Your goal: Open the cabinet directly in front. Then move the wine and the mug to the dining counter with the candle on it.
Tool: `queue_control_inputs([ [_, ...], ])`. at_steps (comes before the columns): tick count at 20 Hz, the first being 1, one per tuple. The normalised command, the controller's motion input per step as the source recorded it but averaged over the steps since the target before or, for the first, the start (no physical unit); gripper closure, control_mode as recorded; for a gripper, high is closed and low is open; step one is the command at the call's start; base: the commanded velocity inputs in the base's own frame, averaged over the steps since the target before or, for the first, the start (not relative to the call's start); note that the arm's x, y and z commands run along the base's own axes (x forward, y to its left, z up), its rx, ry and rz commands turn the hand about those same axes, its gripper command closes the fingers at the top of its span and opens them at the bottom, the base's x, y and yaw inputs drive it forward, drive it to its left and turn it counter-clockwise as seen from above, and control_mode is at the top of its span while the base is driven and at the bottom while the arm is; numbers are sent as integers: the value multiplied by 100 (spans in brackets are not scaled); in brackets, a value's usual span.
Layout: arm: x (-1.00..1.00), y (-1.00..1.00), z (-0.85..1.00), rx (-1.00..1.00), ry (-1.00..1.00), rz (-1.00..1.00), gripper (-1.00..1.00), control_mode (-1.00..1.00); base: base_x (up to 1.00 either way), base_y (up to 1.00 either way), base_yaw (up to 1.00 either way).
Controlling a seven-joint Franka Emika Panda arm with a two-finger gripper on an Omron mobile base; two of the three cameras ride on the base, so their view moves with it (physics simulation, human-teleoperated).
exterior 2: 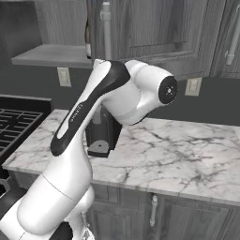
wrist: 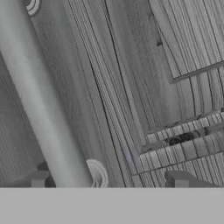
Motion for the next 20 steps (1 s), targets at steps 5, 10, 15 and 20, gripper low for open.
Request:
queue_control_inputs([
  [5,-44,-96,10,23,0,1,-100,-100,0,0,0],
  [10,-9,-10,0,1,-1,1,-100,-100,0,0,0],
  [15,-14,-4,-3,0,-8,3,-100,-100,0,0,0],
  [20,-6,-1,-1,0,-4,1,-100,-100,0,0,0],
])
